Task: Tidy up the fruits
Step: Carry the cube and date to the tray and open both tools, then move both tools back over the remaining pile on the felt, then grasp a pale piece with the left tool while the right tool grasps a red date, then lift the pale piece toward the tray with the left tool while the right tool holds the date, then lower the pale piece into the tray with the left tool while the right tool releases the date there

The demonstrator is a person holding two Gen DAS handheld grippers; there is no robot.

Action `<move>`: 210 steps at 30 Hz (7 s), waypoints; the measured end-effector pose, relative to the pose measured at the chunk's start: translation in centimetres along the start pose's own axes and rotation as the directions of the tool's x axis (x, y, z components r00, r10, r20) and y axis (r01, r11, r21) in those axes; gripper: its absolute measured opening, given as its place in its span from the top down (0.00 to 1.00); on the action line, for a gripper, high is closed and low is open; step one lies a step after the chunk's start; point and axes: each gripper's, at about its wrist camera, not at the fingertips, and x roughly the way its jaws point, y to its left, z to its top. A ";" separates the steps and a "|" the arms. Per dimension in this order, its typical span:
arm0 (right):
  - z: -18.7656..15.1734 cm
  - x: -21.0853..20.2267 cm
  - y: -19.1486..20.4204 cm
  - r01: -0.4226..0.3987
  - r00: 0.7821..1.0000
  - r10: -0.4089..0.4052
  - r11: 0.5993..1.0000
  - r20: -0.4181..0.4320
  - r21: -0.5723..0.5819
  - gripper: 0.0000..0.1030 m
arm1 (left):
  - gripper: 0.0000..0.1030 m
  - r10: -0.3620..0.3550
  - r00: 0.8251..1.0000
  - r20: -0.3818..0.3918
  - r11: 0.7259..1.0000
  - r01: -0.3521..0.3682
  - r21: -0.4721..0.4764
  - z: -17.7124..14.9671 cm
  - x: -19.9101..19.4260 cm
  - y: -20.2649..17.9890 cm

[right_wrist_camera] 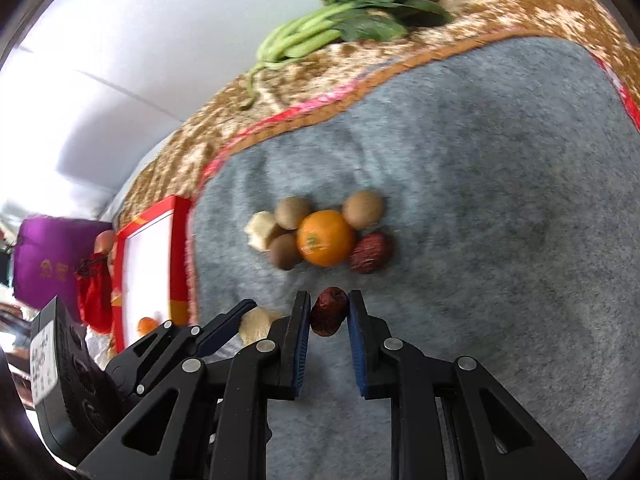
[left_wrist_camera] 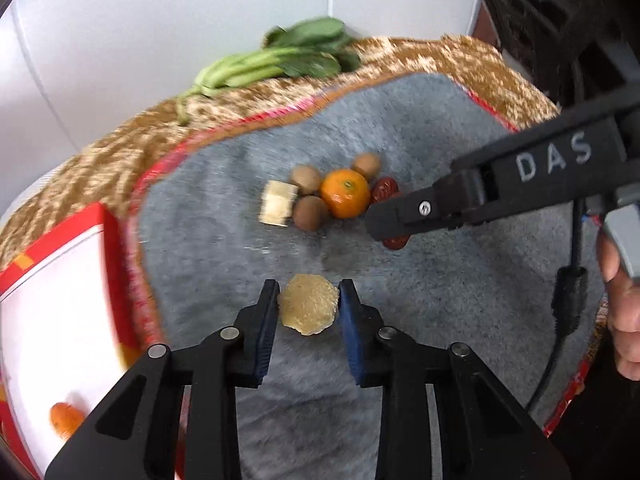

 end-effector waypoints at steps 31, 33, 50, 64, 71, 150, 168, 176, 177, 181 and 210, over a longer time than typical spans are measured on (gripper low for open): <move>-10.6 8.0 16.5 -0.185 0.983 0.154 0.855 -0.103 -0.484 0.78 | 0.73 0.213 0.972 -0.103 0.913 -0.236 -0.333 -9.0 -7.2 14.0; -10.5 7.4 16.3 -0.192 0.981 0.168 0.854 -0.093 -0.483 0.78 | 0.73 0.220 0.971 -0.093 0.911 -0.238 -0.337 -8.7 -7.4 14.1; -2.2 -3.6 5.6 -0.248 0.957 0.268 0.954 0.108 -0.167 0.72 | 0.60 0.172 0.983 0.066 0.973 -0.159 -0.166 -2.4 -5.9 7.2; 0.4 -5.6 -5.7 -0.161 0.985 0.148 0.973 0.090 0.168 0.70 | 0.56 0.086 0.996 0.039 0.996 -0.086 -0.006 1.6 -0.7 0.1; 0.4 -3.1 -6.6 -0.083 0.996 0.078 0.979 0.033 0.187 0.70 | 0.56 0.081 0.996 -0.038 0.997 -0.081 0.018 1.8 1.9 -0.5; 1.5 0.7 -5.7 0.040 0.997 -0.033 0.995 -0.072 0.096 0.77 | 0.77 0.005 1.000 -0.005 1.000 -0.005 0.003 6.3 7.1 2.0; 1.6 -0.9 -3.4 -0.042 0.998 0.044 0.997 -0.041 0.064 0.77 | 0.77 0.039 0.999 0.034 0.998 -0.040 0.039 3.5 1.4 0.8; 0.3 0.5 1.0 -0.095 0.993 0.094 0.995 -0.075 -0.019 0.77 | 0.77 0.148 0.986 0.079 0.988 -0.143 -0.057 0.2 -3.9 2.9; 0.1 0.6 1.4 -0.100 0.992 0.098 0.995 -0.078 -0.027 0.77 | 0.77 0.154 0.985 0.074 0.986 -0.148 -0.078 -0.3 -4.3 3.2; -0.7 1.1 3.0 -0.116 0.990 0.111 0.992 -0.086 -0.057 0.77 | 0.77 0.206 0.977 0.052 0.968 -0.196 -0.157 -2.9 -6.1 4.9; -7.5 3.9 14.0 -0.280 0.959 0.277 0.889 -0.062 -0.362 0.77 | 0.77 0.470 0.879 0.079 0.843 -0.420 -0.338 -8.2 -11.4 8.6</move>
